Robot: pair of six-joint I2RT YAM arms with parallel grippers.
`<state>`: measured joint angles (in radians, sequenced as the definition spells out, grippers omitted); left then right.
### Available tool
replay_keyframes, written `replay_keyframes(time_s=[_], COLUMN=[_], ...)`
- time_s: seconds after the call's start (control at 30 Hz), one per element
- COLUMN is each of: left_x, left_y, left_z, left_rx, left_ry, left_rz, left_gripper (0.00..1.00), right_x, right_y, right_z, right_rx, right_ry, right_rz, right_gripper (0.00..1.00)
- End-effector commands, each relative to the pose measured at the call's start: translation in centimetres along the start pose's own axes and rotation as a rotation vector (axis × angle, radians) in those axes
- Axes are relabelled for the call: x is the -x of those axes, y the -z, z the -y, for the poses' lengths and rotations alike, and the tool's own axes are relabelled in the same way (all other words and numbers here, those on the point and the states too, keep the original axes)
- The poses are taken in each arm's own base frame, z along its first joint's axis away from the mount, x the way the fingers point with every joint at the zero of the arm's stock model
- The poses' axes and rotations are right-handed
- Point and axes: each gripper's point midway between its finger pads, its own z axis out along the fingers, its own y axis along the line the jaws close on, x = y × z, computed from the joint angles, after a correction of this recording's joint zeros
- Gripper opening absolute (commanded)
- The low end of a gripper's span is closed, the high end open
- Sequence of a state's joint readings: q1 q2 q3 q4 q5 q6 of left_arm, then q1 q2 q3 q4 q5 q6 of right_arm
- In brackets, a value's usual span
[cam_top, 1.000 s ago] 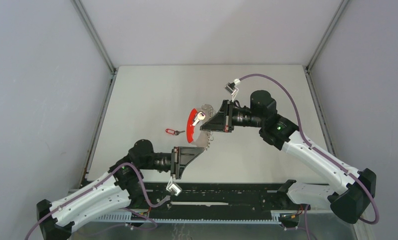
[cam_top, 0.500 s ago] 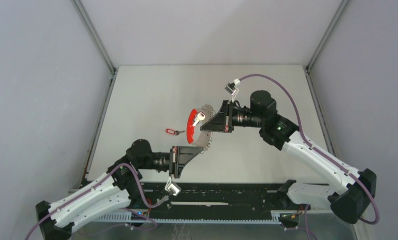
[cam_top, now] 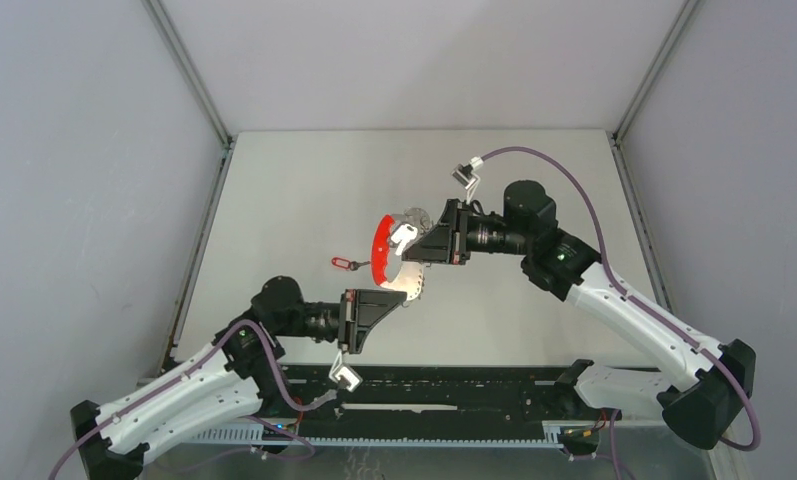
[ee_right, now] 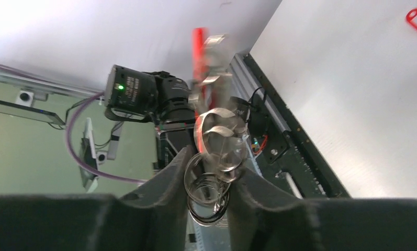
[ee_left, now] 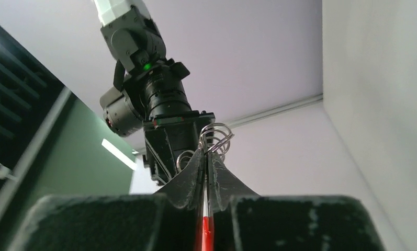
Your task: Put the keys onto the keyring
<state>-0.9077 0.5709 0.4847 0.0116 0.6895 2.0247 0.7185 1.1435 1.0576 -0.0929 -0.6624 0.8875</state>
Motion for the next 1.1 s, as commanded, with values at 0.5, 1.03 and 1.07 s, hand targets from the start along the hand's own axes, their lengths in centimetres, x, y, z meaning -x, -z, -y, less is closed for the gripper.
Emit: replay_keyframes(time_s=[0.5, 1.03, 1.07], left_x=[-3.9, -6.1, -6.1], left_y=[2.6, 2.3, 2.4], left_z=[-7.3, -6.4, -6.4], left_rx=[0.201, 0.307, 0.310], left_ry=[1.158, 1.671, 1.675], left_rz=[-0.140, -0.307, -0.307], left_gripper=[0.00, 0.00, 0.00], right_x=[2.6, -1.2, -1.4], right_y=[5.4, 6.3, 6.0], right_z=[-0.7, -7.2, -7.2], right_rx=[-0.045, -0.046, -0.051], right_ry=[0.327, 1.156, 1.170], right_rz=[0.064, 0.107, 0.101], right_gripper=[0.90, 0.82, 0.76])
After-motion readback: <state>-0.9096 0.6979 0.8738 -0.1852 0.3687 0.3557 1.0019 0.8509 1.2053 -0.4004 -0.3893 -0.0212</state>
